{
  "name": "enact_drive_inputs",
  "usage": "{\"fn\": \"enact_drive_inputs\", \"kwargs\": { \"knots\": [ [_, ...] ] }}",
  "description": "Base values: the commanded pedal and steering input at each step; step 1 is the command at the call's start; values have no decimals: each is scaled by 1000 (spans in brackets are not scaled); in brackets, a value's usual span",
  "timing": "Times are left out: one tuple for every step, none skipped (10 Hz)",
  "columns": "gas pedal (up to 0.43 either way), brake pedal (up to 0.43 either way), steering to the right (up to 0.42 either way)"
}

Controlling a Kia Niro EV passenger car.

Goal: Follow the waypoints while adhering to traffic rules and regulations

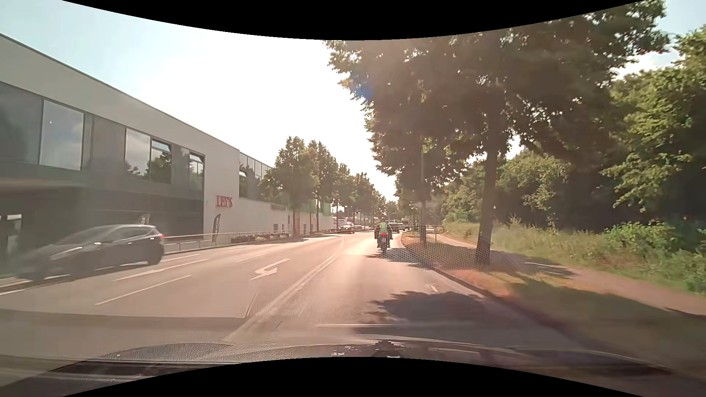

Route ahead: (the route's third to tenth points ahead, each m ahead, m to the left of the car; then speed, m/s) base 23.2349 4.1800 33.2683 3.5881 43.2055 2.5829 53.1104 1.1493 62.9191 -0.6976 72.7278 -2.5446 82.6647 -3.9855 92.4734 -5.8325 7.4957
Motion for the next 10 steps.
{"fn": "enact_drive_inputs", "kwargs": {
  "knots": [
    [130, 0, 14],
    [130, 0, 18],
    [150, 0, 19],
    [189, 0, 19],
    [197, 0, 19],
    [209, 0, 19],
    [209, 0, 18],
    [209, 0, 17],
    [209, 0, 17],
    [209, 0, 17]
  ]
}}
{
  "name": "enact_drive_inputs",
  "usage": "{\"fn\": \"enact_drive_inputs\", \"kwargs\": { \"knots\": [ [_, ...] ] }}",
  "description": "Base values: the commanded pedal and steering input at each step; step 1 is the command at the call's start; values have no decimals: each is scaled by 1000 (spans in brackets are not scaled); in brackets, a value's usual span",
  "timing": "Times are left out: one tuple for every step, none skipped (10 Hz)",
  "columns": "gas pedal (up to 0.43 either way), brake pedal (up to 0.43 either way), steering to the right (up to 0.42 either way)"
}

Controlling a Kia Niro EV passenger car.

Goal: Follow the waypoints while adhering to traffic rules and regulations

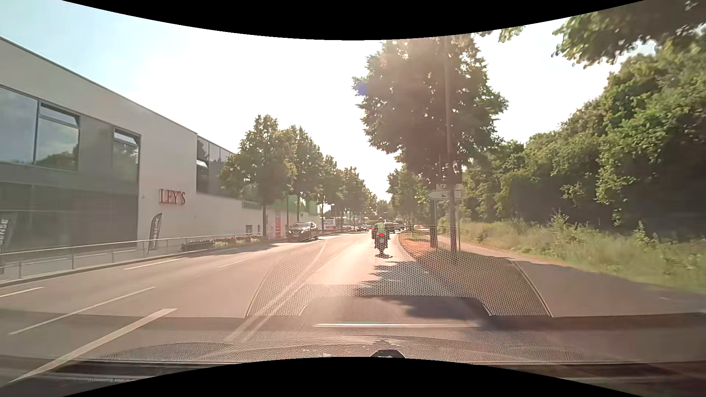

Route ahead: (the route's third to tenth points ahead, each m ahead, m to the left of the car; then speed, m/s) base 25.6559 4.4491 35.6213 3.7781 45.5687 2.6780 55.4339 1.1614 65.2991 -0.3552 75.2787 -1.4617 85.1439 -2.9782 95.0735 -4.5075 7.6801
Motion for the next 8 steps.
{"fn": "enact_drive_inputs", "kwargs": {
  "knots": [
    [209, 0, 17],
    [197, 0, 17],
    [189, 0, 17],
    [177, 0, 17],
    [157, 0, 17],
    [157, 0, 17],
    [157, 0, 16],
    [150, 0, 15]
  ]
}}
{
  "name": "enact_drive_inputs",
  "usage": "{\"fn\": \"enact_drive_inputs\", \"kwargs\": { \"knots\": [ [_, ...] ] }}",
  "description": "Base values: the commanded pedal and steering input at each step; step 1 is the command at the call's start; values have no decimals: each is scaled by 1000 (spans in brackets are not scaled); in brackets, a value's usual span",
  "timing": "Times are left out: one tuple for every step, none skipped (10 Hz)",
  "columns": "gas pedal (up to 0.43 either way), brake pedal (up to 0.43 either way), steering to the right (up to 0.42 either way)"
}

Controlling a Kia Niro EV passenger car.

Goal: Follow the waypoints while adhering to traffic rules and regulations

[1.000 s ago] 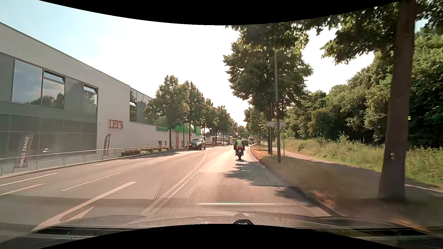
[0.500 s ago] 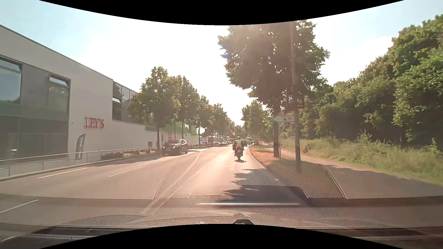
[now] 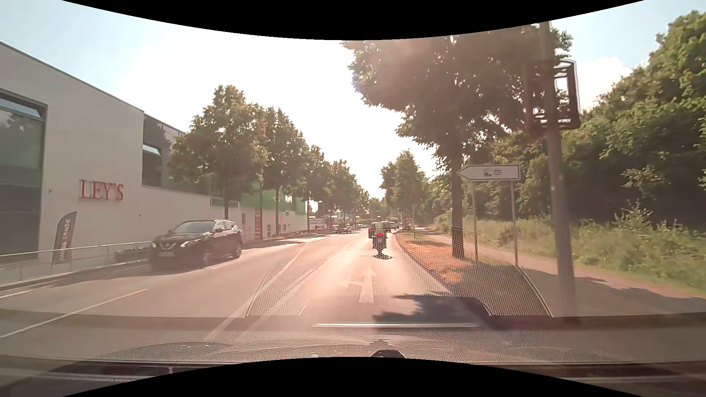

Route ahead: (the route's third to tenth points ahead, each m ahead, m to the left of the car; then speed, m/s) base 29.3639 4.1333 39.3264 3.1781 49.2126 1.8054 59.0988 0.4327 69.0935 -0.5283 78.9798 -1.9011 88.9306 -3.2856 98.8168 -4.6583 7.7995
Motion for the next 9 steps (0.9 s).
{"fn": "enact_drive_inputs", "kwargs": {
  "knots": [
    [150, 0, 15],
    [138, 0, 15],
    [138, 0, 15],
    [138, 0, 15],
    [138, 0, 14],
    [138, 0, 14],
    [138, 0, 13],
    [138, 0, 13],
    [138, 0, 13]
  ]
}}
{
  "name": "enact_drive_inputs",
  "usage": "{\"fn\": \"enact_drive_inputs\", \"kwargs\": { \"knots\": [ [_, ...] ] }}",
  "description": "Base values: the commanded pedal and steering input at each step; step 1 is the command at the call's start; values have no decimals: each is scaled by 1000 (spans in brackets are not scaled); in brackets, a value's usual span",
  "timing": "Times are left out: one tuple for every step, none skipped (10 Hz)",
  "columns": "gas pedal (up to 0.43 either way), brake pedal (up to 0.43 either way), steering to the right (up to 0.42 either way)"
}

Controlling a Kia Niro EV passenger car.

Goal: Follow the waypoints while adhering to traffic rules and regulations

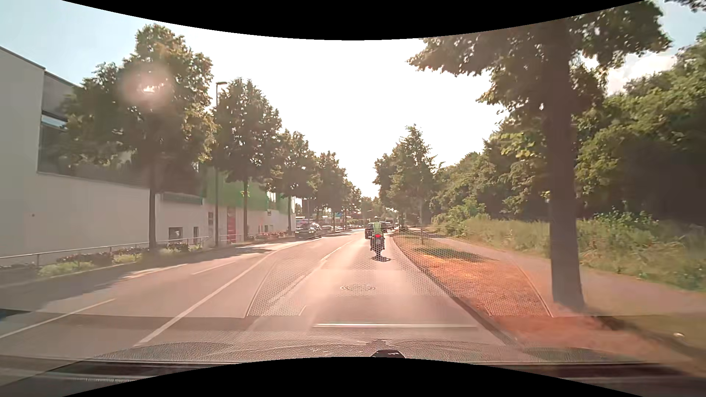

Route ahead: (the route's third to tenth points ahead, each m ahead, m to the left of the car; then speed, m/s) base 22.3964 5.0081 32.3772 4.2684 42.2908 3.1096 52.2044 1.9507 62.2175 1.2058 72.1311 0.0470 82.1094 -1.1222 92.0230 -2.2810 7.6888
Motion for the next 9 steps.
{"fn": "enact_drive_inputs", "kwargs": {
  "knots": [
    [138, 0, 13],
    [138, 0, 13],
    [138, 0, 13],
    [138, 0, 13],
    [138, 0, 13],
    [138, 0, 12],
    [138, 0, 12],
    [138, 0, 12],
    [138, 0, 12]
  ]
}}
